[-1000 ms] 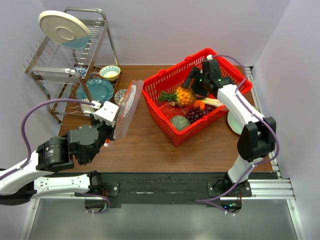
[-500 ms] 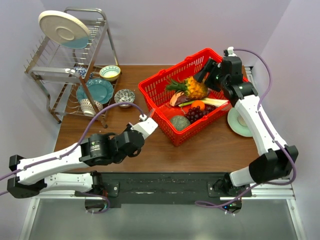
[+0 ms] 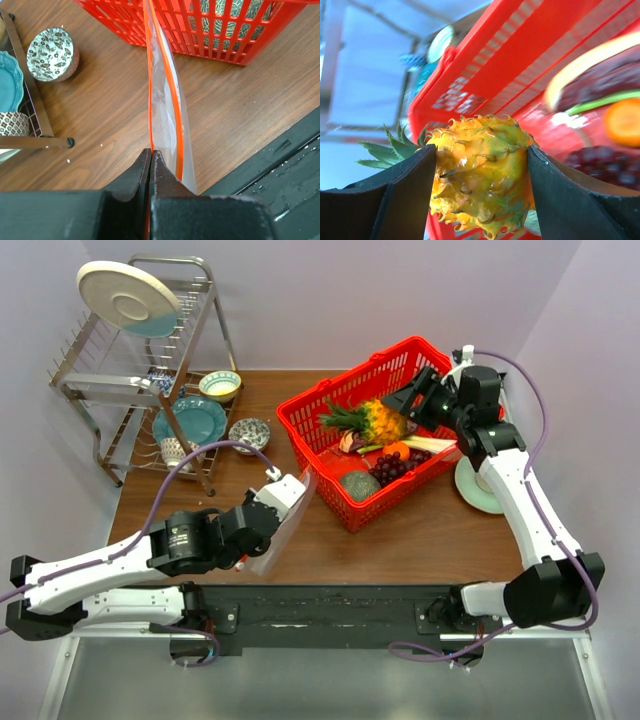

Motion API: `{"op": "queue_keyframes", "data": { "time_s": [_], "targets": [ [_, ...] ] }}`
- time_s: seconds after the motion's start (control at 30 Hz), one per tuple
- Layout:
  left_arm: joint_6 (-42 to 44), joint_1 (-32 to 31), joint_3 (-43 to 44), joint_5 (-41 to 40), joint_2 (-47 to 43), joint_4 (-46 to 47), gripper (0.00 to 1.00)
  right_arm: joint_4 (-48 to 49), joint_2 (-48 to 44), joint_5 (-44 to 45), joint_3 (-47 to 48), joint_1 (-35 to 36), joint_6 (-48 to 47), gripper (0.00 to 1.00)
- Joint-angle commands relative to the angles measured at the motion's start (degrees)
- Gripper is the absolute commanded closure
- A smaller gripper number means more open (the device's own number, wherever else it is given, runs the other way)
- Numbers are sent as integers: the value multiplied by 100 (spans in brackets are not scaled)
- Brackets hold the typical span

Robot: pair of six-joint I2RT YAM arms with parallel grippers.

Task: Place the food in the zip-top bag and seal the zipper
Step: Place the fake fruit in the bin.

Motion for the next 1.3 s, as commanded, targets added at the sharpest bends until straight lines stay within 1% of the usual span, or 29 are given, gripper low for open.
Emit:
{"op": "queue_keyframes", "data": {
  "time_s": [0.0, 0.03, 0.1, 0.13, 0.2, 0.3, 0.4, 0.57, 0.7, 0.77, 0.83, 0.87, 0.9, 0.97, 1.0, 1.07, 1.13, 1.17, 1.2, 1.27],
  "targets": [
    [-358, 4, 58, -176, -89, 51, 100, 1289, 74, -1583, -327, -143, 1055, 67],
    [-437, 4, 75, -246, -98, 7, 100, 1621, 161, -1906, -371, -178, 1188, 67],
    [-490, 4, 102, -273, -159, -46, 100, 2053, 241, -2189, -591, -178, 1634, 67],
    [-525, 4, 111, -265, -186, -46, 100, 2534, 285, -2295, -661, -178, 1768, 68],
    [-552, 4, 102, -265, -221, -63, 100, 3037, 434, -2559, -767, -169, 2050, 68],
    [-561, 4, 102, -282, -204, -107, 100, 3259, 715, -2945, -741, -152, 2138, 67],
    [-535, 4, 119, -317, -186, -116, 100, 3277, 1005, -3210, -715, -134, 2060, 66],
    [-552, 4, 251, -440, -151, -212, 100, 3084, 1391, -3034, -829, -134, 1682, 63],
    [-552, 4, 365, -502, -98, -265, 100, 3628, 2042, -3201, -777, 15, 1804, 62],
    [-552, 4, 365, -537, -98, -283, 100, 3550, 2472, -3280, -523, 129, 1630, 62],
    [-552, 4, 374, -555, -98, -301, 100, 3103, 2841, -3220, -285, 296, 1375, 59],
    [-561, 4, 374, -581, -98, -327, 100, 2919, 2947, -3141, -75, 340, 1095, 57],
    [-561, 4, 392, -581, -98, -344, 100, 2595, 3026, -3061, 23, 401, 971, 44],
    [-587, 4, 427, -616, -98, -397, 100, 2286, 3229, -2816, 242, 446, 638, 21],
    [-596, 4, 436, -616, -107, -415, 100, 1936, 3282, -2728, 322, 490, 505, 2],
    [-622, 4, 462, -642, -124, -485, 100, 1548, 3352, -2412, 567, 551, -3, 2],
    [-631, 13, 471, -677, -142, -538, 100, 915, 3335, -2069, 708, 683, -382, 2],
    [-631, 13, 480, -686, -159, -547, 100, 678, 3265, -1859, 866, 727, -793, 2],
    [-631, 13, 488, -687, -168, -555, 100, 249, 3221, -1334, 928, 840, -988, 2],
    [-631, 13, 515, -704, -168, -582, 100, -61, 3107, -813, 1016, 929, -1453, 1]
  ]
}}
